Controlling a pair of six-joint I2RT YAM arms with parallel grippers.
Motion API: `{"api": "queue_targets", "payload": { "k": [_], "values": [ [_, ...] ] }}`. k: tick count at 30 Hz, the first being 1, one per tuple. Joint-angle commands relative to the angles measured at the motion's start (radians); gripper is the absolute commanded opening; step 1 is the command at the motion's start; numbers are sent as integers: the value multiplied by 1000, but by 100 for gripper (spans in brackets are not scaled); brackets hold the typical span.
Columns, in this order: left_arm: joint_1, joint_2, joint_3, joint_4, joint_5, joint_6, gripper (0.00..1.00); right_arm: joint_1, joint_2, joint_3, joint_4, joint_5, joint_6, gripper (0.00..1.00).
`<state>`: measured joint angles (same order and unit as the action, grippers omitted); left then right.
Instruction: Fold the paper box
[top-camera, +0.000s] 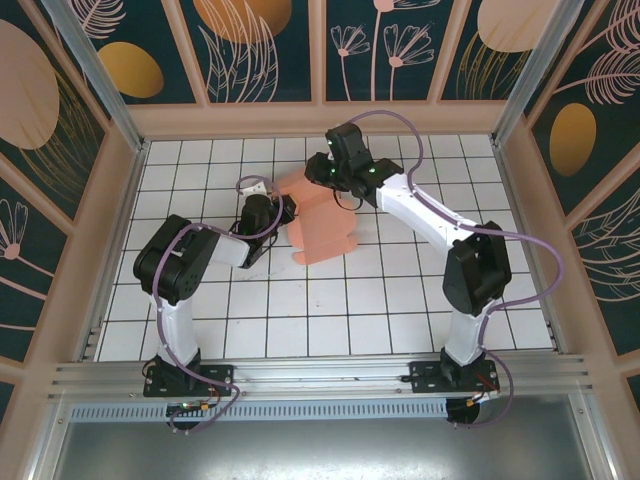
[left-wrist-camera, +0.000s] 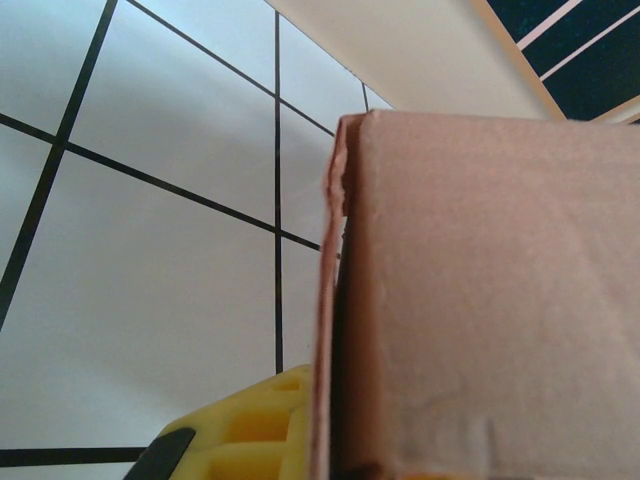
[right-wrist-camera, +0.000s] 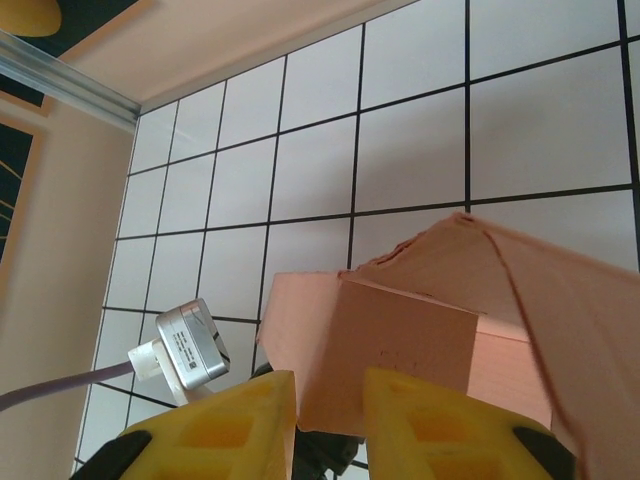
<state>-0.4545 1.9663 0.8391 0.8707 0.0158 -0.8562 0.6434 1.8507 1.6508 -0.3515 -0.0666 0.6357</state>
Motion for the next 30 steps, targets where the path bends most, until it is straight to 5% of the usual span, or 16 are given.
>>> {"api": "queue_targets", "payload": {
  "k": [1, 12, 20, 30],
  "values": [
    [-2, -18, -3, 37, -5, 21, 0, -7, 29, 54, -35, -16, 31, 23],
    [-3, -18, 0, 28, -9, 21, 0, -8, 15, 49, -29, 0, 43, 2],
    [-2, -24, 2, 14, -8, 16, 0, -7, -32, 15, 26, -7, -14, 34],
    [-2, -61, 20, -71, 9, 105, 0, -51, -323, -229, 152, 73, -171, 48]
  ]
}}
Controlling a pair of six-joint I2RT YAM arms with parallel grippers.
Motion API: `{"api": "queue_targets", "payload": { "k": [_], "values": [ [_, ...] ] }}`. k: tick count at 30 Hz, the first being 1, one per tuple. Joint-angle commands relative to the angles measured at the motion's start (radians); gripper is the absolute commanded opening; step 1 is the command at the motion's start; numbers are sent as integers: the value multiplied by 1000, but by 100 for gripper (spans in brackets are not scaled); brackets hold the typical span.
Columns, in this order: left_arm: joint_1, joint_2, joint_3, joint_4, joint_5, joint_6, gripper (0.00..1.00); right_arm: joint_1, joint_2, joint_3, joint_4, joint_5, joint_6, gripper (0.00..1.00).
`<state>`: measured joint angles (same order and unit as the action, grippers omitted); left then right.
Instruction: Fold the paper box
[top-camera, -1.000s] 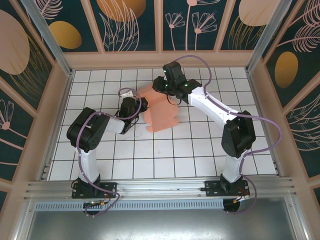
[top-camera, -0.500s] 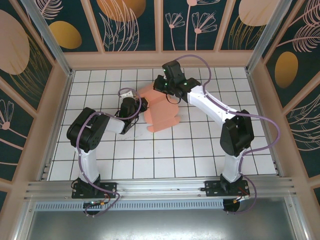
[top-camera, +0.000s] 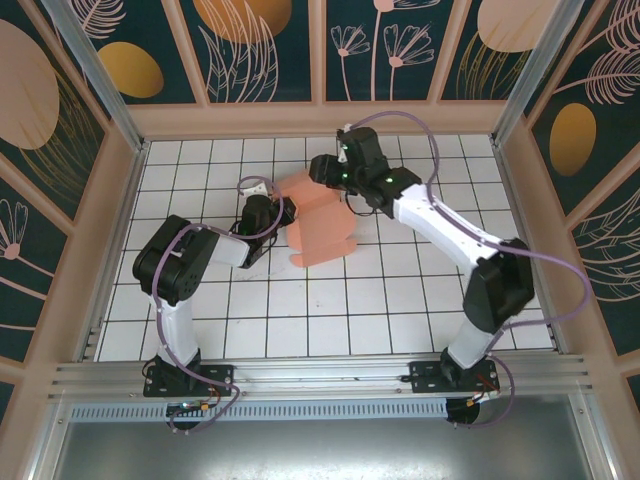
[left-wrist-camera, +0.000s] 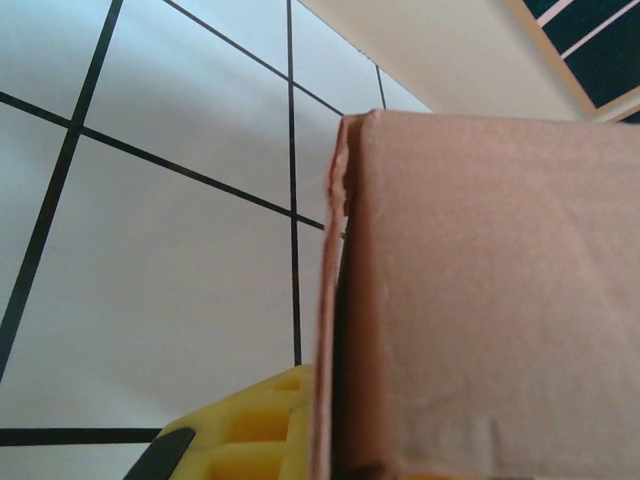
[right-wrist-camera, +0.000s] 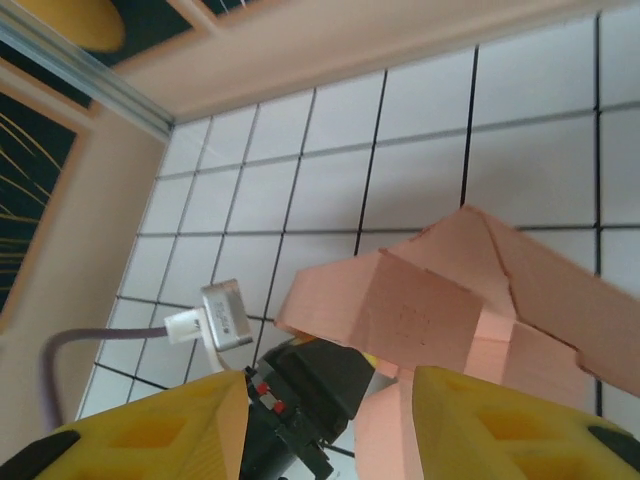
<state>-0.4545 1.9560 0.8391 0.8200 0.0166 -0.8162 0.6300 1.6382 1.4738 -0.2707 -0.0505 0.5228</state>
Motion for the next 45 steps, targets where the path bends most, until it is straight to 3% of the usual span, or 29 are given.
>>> {"api": "queue_targets", "payload": {
  "k": [1, 8, 12, 17, 23, 35, 45],
  "values": [
    [-3, -62, 22, -36, 9, 82, 0, -69, -140, -84, 80, 44, -54, 48],
    [-3, -101, 36, -108, 72, 170, 0, -253, -188, -205, 96, -75, -65, 46],
    [-3, -100, 52, -114, 143, 174, 0, -317, -150, -213, 108, -217, -82, 43],
    [-2, -86, 76, -131, 176, 127, 0, -327, -111, -237, 159, -388, -148, 41],
    [1, -58, 97, -120, 229, 71, 0, -312, -100, -277, 181, -457, -218, 40],
    [2, -33, 123, -134, 257, 51, 0, -225, -83, -257, 137, -372, -360, 36],
    [4, -19, 128, -156, 264, 51, 0, -106, -35, -194, 91, -119, -475, 35]
  ]
}}
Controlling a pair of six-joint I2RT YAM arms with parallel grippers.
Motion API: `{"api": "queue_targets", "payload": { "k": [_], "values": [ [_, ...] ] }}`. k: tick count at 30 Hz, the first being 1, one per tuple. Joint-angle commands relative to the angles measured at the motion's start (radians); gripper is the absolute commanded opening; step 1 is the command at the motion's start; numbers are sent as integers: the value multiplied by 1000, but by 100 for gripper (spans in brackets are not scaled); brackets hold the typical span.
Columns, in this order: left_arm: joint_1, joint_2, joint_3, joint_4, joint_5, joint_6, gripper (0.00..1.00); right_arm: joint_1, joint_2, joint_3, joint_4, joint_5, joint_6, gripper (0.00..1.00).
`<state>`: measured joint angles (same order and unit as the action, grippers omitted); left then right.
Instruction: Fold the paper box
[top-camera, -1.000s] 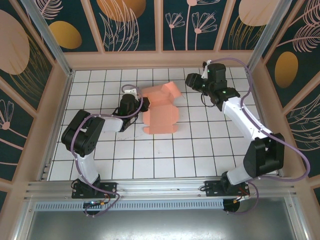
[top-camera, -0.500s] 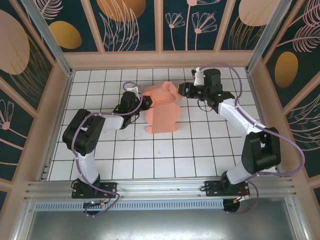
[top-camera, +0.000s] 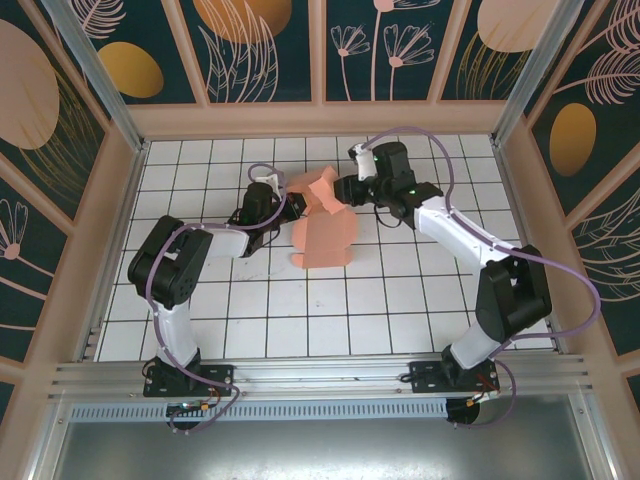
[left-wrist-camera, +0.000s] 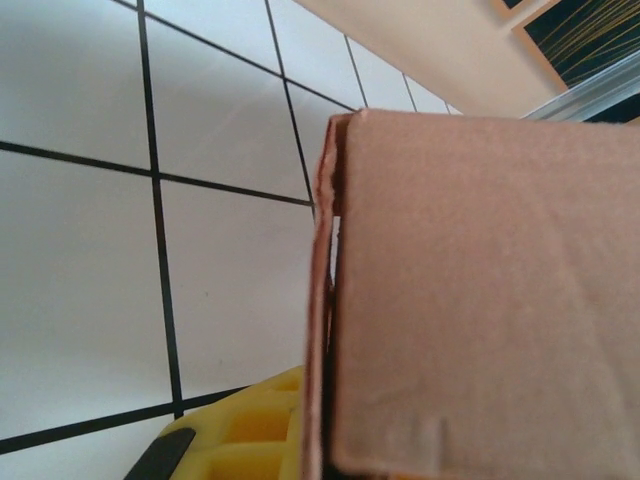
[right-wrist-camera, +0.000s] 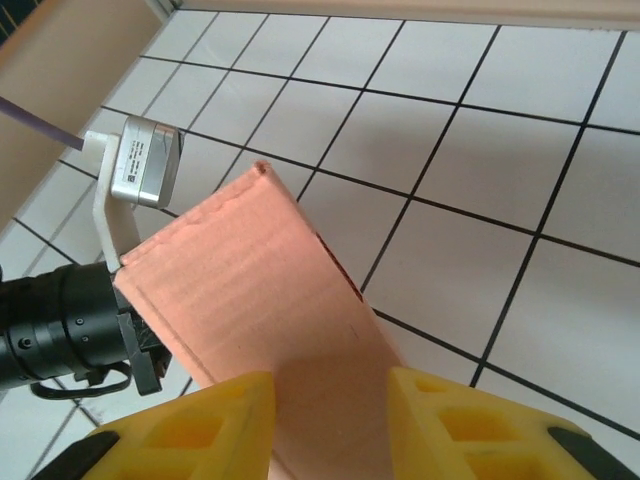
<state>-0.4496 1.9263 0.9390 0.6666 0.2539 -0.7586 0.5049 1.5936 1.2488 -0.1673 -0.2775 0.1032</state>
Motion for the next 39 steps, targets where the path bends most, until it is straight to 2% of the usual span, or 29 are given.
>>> {"api": "queue_targets", "payload": {
  "k": [1, 5, 8, 12, 15, 19, 26, 32, 39],
  "values": [
    [-1, 12, 27, -2, 27, -7, 0, 24, 4, 26, -4, 128, -53, 34],
    [-1, 16, 28, -7, 31, -6, 0, 33, -16, 4, 32, 159, -55, 33],
    [-1, 21, 42, -12, 35, -6, 0, 37, -17, 10, 24, 203, -59, 27],
    [0, 29, 63, -25, 36, -4, 0, 37, -17, 13, 39, 133, -15, 17],
    [2, 30, 64, -25, 40, -9, 0, 8, -17, -15, 97, -19, 77, 15],
    [3, 33, 65, -21, 51, -19, 0, -36, -7, -55, 174, -205, 172, 19],
    [14, 49, 87, -65, 59, -29, 0, -60, -39, -128, 281, -313, 208, 33],
    [15, 56, 94, -69, 72, -33, 0, -58, -29, -116, 225, -267, 144, 40],
    [14, 49, 87, -53, 87, -33, 0, -23, 3, -41, 84, -31, -12, 40]
  ]
}}
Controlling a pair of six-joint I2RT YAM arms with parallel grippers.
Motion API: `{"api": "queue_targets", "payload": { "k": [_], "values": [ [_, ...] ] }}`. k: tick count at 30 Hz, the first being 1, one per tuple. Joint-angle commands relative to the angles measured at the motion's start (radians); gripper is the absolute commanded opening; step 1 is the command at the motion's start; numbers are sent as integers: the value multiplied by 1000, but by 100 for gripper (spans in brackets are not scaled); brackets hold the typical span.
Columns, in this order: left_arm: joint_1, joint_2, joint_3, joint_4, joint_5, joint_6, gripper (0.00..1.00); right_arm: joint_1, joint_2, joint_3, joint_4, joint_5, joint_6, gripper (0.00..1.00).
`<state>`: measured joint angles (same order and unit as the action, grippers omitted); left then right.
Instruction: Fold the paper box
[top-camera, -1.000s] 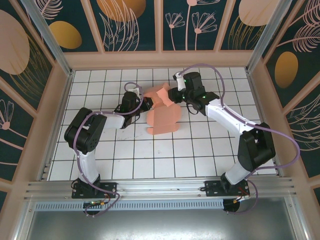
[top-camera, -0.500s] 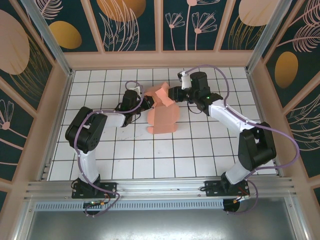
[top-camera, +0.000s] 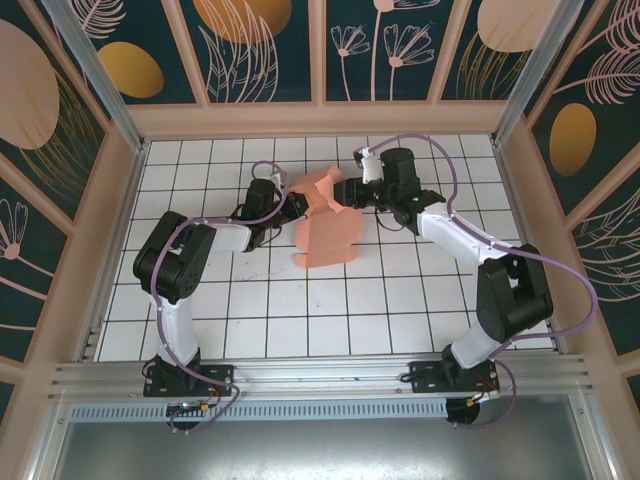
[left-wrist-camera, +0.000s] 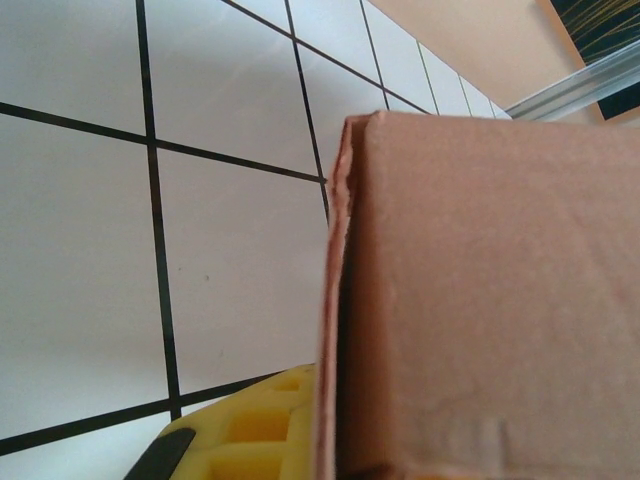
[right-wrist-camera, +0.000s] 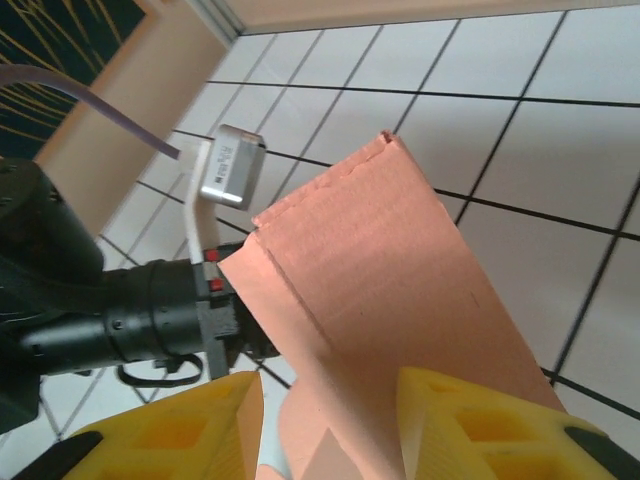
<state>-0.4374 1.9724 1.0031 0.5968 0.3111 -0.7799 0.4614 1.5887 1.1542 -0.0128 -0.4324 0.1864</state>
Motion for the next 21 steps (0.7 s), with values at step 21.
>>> {"api": "queue_targets", "payload": {
  "k": [21],
  "values": [
    [3, 7, 38, 17, 49, -5, 0, 134, 157, 203, -207, 560, -295, 35]
  ]
}}
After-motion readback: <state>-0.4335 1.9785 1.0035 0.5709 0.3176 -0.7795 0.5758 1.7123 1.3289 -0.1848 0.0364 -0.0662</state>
